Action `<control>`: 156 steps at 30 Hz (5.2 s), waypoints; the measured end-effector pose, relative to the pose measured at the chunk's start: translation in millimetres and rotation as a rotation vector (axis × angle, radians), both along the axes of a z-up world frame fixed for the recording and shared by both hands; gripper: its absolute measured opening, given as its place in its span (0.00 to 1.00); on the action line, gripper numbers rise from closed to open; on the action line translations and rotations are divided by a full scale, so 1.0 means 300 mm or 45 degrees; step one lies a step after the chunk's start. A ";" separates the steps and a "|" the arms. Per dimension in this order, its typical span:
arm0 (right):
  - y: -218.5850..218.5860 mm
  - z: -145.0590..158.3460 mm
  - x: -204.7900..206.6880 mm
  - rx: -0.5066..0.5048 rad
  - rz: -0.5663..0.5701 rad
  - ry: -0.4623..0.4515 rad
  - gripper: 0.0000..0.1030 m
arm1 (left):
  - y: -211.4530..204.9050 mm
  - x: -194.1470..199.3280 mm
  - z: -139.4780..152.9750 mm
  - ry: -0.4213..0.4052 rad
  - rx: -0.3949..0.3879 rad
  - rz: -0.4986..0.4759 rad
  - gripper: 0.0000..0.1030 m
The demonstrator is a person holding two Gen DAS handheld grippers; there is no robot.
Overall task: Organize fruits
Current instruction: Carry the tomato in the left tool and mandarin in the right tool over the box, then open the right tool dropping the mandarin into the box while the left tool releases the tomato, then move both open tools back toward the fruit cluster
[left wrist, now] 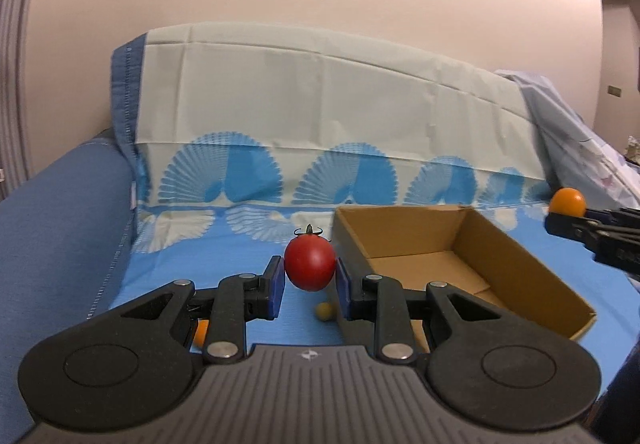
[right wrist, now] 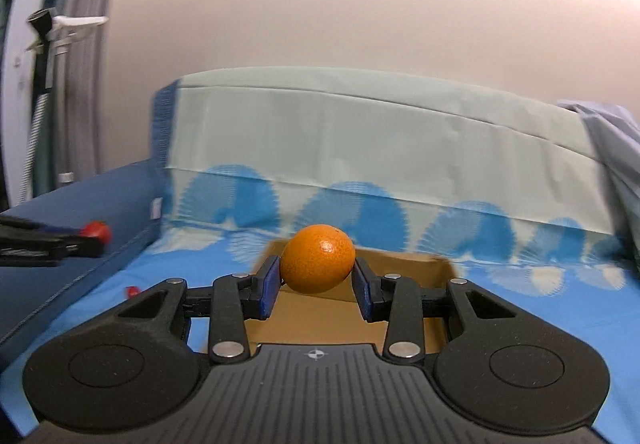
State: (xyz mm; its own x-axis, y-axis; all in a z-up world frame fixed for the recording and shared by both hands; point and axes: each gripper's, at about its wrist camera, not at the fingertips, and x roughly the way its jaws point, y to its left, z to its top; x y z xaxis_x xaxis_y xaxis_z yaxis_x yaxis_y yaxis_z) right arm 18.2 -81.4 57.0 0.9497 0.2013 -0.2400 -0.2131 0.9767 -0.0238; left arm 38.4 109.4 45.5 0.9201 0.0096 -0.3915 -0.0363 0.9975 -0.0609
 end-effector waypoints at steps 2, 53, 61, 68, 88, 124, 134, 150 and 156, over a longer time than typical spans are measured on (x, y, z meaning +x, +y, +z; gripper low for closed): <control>-0.051 -0.017 0.016 0.020 -0.050 0.003 0.39 | -0.035 -0.004 -0.011 0.006 0.007 -0.024 0.30; -0.084 -0.162 0.119 -0.163 -0.221 0.124 0.39 | -0.403 0.155 -0.249 0.046 0.087 -0.421 0.30; -0.084 -0.163 0.119 -0.168 -0.221 0.124 0.39 | -0.444 0.146 -0.272 0.047 0.128 -0.470 0.30; -0.080 -0.168 0.118 -0.175 -0.219 0.128 0.39 | -0.446 0.156 -0.276 0.055 0.126 -0.465 0.30; -0.079 -0.163 0.119 -0.176 -0.219 0.133 0.39 | -0.444 0.156 -0.277 0.050 0.122 -0.475 0.30; -0.045 -0.151 0.133 -0.135 -0.271 0.154 0.47 | -0.399 0.092 -0.248 -0.099 0.146 -0.343 0.64; 0.070 -0.128 0.114 -0.093 -0.224 0.120 0.45 | -0.120 0.123 -0.068 -0.143 0.064 -0.030 0.75; 0.303 -0.114 0.061 -0.099 0.066 0.082 0.20 | 0.237 0.108 -0.072 -0.028 -0.047 0.056 0.29; 0.355 -0.114 0.061 -0.109 0.142 0.096 0.20 | 0.279 0.121 -0.070 -0.023 -0.136 0.099 0.29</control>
